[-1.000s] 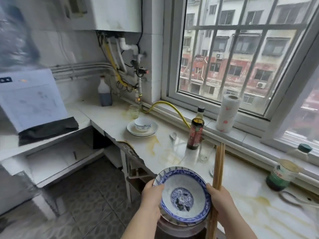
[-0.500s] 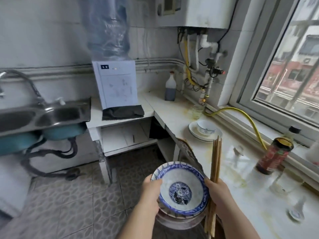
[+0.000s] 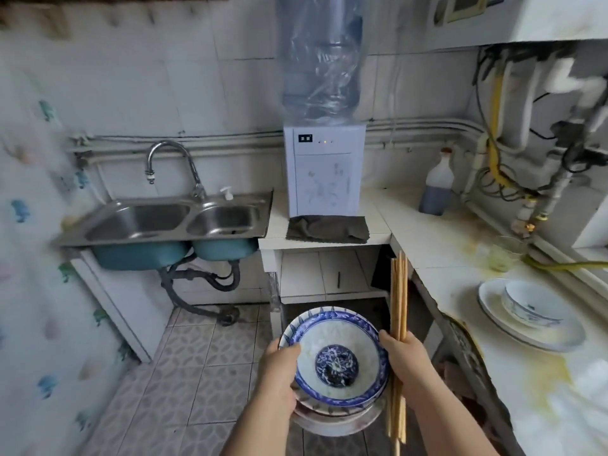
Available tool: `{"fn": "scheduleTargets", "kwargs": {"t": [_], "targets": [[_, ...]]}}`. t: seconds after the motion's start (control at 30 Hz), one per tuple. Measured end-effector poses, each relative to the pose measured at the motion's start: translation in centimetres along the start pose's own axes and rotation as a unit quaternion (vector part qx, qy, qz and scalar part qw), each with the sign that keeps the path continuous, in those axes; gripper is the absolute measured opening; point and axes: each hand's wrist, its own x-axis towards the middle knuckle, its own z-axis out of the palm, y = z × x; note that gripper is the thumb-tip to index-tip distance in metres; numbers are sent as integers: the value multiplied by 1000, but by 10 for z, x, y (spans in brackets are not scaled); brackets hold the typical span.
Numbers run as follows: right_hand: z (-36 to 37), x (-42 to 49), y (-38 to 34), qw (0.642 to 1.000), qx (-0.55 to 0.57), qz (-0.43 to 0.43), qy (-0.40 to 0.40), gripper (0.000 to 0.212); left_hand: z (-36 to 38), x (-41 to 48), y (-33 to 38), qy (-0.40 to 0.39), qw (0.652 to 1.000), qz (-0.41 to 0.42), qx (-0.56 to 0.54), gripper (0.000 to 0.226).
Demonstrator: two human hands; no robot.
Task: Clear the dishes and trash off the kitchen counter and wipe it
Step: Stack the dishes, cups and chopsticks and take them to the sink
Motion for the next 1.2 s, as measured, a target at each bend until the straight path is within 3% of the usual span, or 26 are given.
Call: {"fn": "scheduleTargets", "kwargs": {"t": [0.43, 0.8, 1.2], "targets": [[138, 58, -39, 991, -79, -13, -110, 12, -79, 85, 38, 130, 991, -25, -32, 10], [317, 84, -87, 984, -71, -20, -161, 13, -193, 204, 123, 139, 990, 4, -22, 16], [406, 139, -131, 983, -89, -48, -152, 13, -224, 295, 182, 114, 991, 8, -69, 26]]}}
